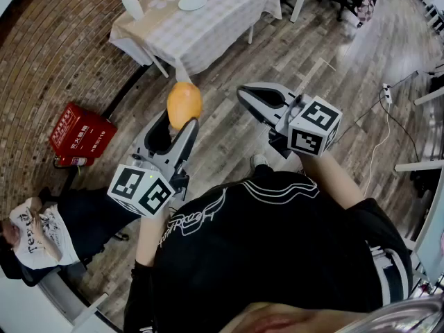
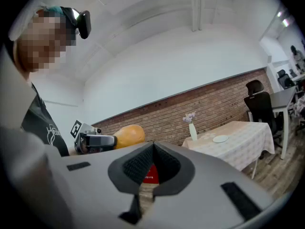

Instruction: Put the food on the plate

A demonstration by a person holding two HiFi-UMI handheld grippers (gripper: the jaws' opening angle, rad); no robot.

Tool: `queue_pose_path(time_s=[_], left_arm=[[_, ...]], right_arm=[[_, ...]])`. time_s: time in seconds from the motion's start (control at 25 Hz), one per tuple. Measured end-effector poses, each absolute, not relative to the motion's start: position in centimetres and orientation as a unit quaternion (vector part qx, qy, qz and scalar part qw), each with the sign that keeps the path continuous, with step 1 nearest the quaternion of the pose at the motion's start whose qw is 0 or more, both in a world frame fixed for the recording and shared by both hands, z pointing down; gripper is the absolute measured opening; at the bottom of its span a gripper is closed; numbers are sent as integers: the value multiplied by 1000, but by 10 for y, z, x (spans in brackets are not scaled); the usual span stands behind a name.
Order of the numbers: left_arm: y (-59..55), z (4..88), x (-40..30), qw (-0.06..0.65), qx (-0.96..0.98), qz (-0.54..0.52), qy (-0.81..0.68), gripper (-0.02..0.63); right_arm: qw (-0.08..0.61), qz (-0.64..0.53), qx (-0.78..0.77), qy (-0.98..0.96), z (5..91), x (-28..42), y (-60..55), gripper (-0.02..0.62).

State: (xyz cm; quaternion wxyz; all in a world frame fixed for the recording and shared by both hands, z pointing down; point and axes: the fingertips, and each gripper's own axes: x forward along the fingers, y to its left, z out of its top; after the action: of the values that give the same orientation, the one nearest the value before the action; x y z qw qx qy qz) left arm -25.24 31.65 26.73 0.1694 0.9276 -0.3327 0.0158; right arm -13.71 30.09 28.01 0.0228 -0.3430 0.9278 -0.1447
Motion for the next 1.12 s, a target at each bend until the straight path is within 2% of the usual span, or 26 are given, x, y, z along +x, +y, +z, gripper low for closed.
queue_pose_path(time_s=[0.52, 1.12], left_arm=[[271, 279, -225, 171, 923, 26, -344, 252], [201, 282, -128, 166, 921, 37, -351, 252]], right_arm=[[16, -162, -371, 914, 295, -101, 255, -3], [47, -196, -350, 915, 302, -14, 185, -3]])
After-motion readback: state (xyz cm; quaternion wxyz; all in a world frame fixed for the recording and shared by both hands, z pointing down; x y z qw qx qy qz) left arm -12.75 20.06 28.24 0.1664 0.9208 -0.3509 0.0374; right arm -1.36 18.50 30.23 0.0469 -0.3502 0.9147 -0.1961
